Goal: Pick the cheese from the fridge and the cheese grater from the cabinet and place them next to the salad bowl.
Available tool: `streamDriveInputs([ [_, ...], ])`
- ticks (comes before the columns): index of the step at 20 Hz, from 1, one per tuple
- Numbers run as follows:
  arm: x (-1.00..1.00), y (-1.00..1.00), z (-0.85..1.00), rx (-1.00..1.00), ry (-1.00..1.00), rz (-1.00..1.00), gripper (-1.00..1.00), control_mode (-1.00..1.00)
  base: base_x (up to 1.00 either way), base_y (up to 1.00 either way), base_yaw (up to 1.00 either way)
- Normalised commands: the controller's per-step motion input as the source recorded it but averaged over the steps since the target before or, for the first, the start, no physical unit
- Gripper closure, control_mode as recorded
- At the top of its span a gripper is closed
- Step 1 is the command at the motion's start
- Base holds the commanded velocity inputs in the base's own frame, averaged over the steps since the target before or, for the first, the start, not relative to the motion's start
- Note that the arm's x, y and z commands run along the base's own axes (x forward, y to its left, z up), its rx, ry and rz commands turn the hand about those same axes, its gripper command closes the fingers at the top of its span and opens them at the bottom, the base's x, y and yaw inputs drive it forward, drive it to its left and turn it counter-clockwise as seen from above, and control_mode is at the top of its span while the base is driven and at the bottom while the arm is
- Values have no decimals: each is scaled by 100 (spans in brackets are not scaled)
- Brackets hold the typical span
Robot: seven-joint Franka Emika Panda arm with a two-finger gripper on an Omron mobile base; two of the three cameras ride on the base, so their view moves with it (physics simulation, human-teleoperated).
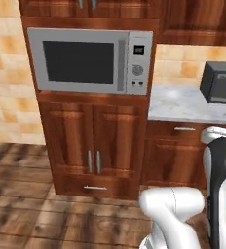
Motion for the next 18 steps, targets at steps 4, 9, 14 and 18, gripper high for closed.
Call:
streamDriveInputs([
  [4,0,0,0,0,0,0,100,100,0,40,89],
  [9,0,0,0,0,0,0,100,100,0,0,100],
  [14,0,0,0,0,0,0,100,100,0,0,100],
  [18,0,0,0,0,0,0,100,100,0,0,100],
])
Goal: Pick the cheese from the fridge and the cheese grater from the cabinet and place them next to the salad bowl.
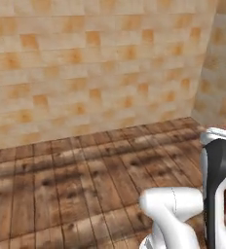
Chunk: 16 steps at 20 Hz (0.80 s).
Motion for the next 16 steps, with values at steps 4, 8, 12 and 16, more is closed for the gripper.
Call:
streamDriveInputs([
  [4,0,0,0,0,0,0,100,100,0,-23,89],
  [8,0,0,0,0,0,0,100,100,0,0,100],
  [12,0,0,0,0,0,0,100,100,0,0,100],
  [16,0,0,0,0,0,0,100,100,0,0,100],
])
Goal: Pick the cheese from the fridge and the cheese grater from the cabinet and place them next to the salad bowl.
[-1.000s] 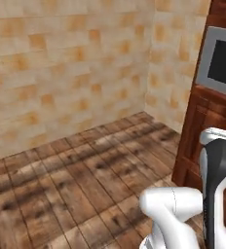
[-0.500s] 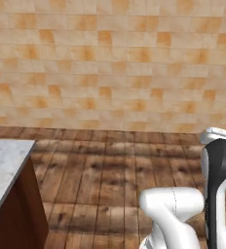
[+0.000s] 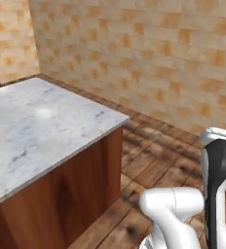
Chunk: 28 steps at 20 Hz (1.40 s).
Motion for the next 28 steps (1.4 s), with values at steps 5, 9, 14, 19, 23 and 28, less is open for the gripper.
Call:
streamDriveInputs([
  [5,0,0,0,0,0,0,100,100,0,0,99],
  [9,0,0,0,0,0,0,100,100,-2,-24,39],
  [14,0,0,0,0,0,0,100,100,5,-61,8],
  [19,0,0,0,0,0,0,100,100,28,-100,14],
  [23,0,0,0,0,0,0,100,100,45,-100,12],
  [28,0,0,0,0,0,0,100,100,36,-100,15],
])
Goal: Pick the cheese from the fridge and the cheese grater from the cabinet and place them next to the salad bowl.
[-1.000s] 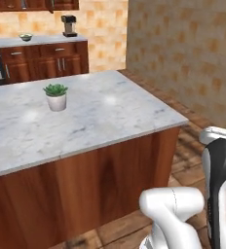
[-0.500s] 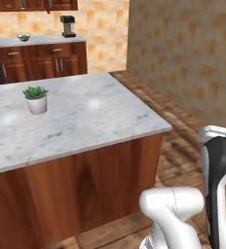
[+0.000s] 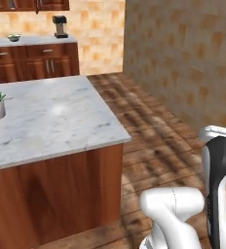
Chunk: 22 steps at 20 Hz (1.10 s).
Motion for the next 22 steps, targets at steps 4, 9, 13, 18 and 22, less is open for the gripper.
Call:
streamDriveInputs([
  [4,0,0,0,0,0,0,100,100,42,-100,17],
  [9,0,0,0,0,0,0,100,100,53,-100,24],
  [13,0,0,0,0,0,0,100,100,73,-100,28],
  [18,0,0,0,0,0,0,100,100,100,-83,11],
  [22,0,0,0,0,0,0,100,100,100,-46,4],
])
